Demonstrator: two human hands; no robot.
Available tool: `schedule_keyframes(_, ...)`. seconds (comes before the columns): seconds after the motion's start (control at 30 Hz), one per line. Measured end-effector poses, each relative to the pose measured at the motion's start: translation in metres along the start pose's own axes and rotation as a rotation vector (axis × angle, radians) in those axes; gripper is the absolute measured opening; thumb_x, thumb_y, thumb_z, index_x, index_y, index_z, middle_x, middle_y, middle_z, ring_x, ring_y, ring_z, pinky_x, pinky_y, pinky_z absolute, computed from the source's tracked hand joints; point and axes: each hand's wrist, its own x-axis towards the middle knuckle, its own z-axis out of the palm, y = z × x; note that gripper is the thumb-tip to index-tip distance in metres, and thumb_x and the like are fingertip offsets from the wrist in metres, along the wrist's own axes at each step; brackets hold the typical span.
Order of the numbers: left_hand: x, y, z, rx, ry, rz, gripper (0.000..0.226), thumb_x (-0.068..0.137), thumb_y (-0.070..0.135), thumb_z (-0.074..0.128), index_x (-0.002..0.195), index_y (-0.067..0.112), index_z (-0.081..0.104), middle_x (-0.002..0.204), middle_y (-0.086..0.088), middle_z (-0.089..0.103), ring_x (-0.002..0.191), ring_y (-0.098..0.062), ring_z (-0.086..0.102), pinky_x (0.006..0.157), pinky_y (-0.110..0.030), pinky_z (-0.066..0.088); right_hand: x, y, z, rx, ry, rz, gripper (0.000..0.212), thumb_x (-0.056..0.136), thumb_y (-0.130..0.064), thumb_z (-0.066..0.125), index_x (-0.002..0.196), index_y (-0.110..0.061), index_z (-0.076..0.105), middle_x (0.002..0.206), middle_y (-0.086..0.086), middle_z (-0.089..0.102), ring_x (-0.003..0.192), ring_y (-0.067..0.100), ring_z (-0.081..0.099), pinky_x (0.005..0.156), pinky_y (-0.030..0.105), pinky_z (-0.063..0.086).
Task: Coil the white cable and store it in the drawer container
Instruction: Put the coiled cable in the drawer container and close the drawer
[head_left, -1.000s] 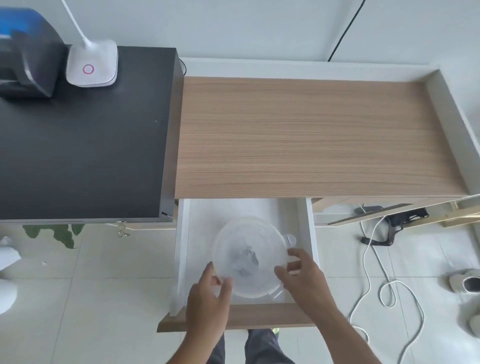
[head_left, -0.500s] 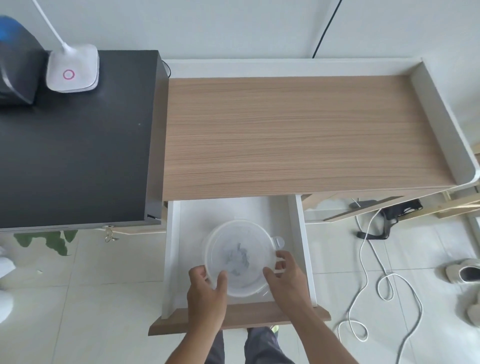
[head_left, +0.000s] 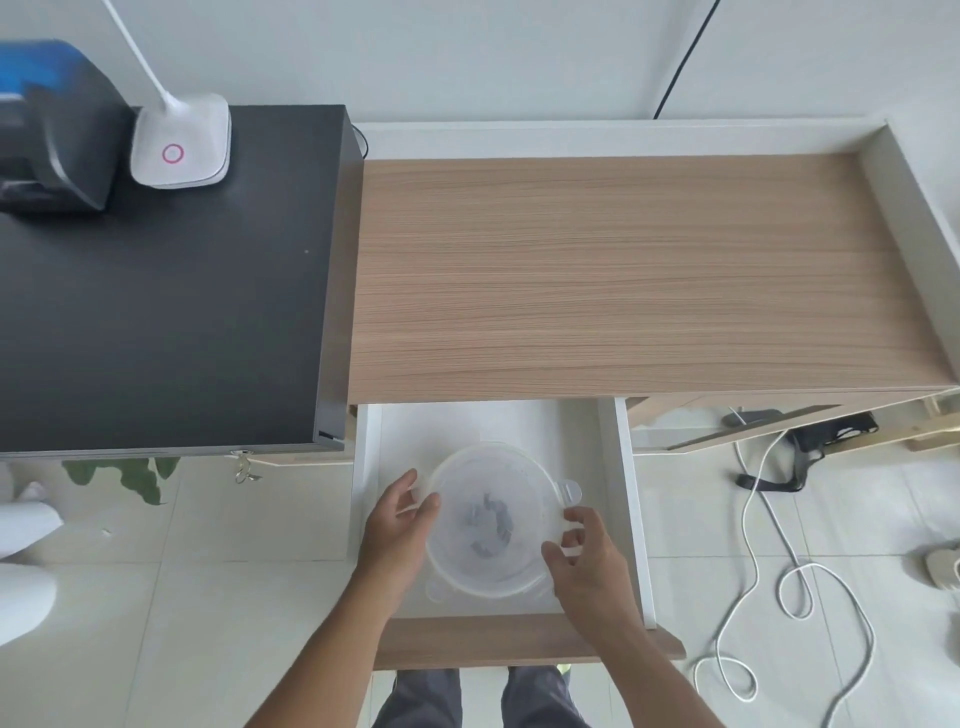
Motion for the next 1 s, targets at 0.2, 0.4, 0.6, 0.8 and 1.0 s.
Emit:
schedule_keyframes(0.2,0.008,0.004,-0.002,0.062,0.031,0.029,0.04,0.094,0.029,0.074,0.127,0.041,0.057,0.129,0.003,0.061,0.103,-0.012,0.068,0.072,-0.024,0.051,-0.004,-0.004,0.004,-0.06,0.075,0.006,0.036,0.096,-0.033,0.067,0.13,-0.027,0.055,0.108,-0.007,0.065,0.081,0.005,0.067,0.072,0.033,0.054)
schedule_keyframes(0.4,-0.01,0.012,0.005,0.349,0.239,0.235,0.029,0.09,0.027,0.079,0.117,0.027,0.068,0.124,0.007,0.06,0.113,-0.023,0.063,0.083,-0.033,0.05,-0.005,-0.014,0.007,-0.126,0.113,-0.053,0.057,0.098,-0.028,0.063,0.146,-0.041,0.036,0.125,-0.011,0.058,0.092,0.019,0.07,0.074,0.036,0.051)
schedule_keyframes(0.6,-0.014,0.021,0.011,0.348,0.269,0.145,0.04,0.092,0.031,0.077,0.129,0.018,0.073,0.124,-0.007,0.076,0.121,-0.029,0.064,0.093,-0.045,0.056,0.009,-0.017,0.011,-0.206,-0.017,-0.039,0.064,0.105,-0.023,0.049,0.163,-0.034,0.022,0.131,0.002,0.06,0.096,0.018,0.055,0.083,0.035,0.048)
schedule_keyframes(0.8,-0.009,0.034,0.016,0.311,0.254,0.121,0.04,0.094,0.02,0.075,0.133,0.013,0.071,0.127,-0.008,0.075,0.103,-0.025,0.072,0.094,-0.04,0.057,0.02,-0.021,0.011,-0.186,-0.012,0.034,0.061,0.105,-0.029,0.046,0.16,-0.044,0.022,0.137,-0.002,0.059,0.099,0.017,0.055,0.08,0.037,0.049)
schedule_keyframes(1.0,-0.01,0.026,0.014,0.187,0.224,0.065,0.038,0.092,0.023,0.077,0.13,0.023,0.07,0.119,-0.001,0.077,0.092,-0.014,0.069,0.069,-0.013,0.047,0.027,-0.023,0.013,-0.054,0.0,0.115,0.061,0.1,-0.024,0.05,0.156,-0.042,0.035,0.143,0.002,0.058,0.111,0.023,0.062,0.085,0.035,0.052)
